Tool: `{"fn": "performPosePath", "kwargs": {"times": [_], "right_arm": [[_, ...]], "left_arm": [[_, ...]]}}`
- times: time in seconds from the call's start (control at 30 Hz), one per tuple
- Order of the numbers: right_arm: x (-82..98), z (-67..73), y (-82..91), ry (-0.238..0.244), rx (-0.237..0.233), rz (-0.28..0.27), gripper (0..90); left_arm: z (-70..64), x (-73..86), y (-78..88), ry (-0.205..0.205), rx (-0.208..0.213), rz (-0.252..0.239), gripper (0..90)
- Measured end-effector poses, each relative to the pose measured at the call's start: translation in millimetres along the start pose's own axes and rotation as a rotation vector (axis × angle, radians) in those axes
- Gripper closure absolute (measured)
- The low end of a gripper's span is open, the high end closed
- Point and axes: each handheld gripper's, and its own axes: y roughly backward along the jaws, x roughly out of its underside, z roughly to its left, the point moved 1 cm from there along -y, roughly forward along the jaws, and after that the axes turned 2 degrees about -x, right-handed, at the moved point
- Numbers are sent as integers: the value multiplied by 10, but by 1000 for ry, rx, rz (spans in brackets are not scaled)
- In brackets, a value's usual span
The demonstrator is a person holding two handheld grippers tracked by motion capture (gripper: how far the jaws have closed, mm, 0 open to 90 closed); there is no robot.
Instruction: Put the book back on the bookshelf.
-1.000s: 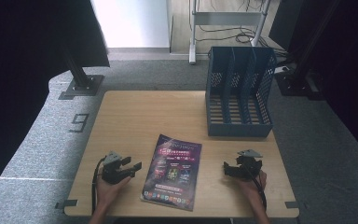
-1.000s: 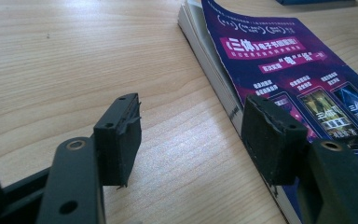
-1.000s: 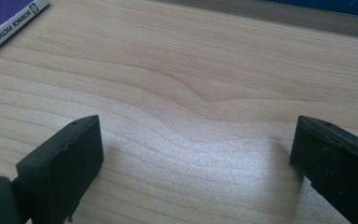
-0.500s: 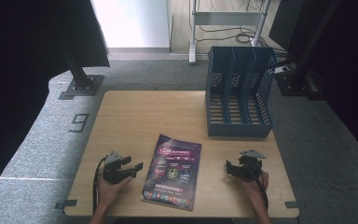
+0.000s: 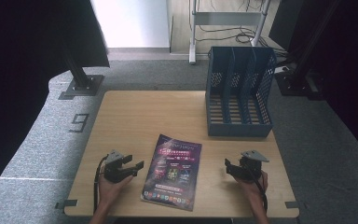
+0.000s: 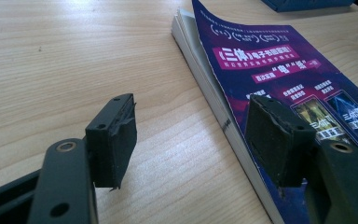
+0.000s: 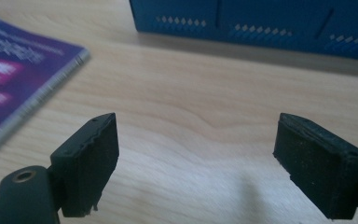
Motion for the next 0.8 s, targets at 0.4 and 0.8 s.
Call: {"fn": "performPosePath", "kwargs": {"times": [0.4,0.8], "right_arm": [[-67,175,39,-9,-55,-29,153],[-154,396,96,33,-104,-64,166]], "left_arm": [[-28,20,-53,-12,8,28,328],[-36,12,-54,-3,13,25,327]]}}
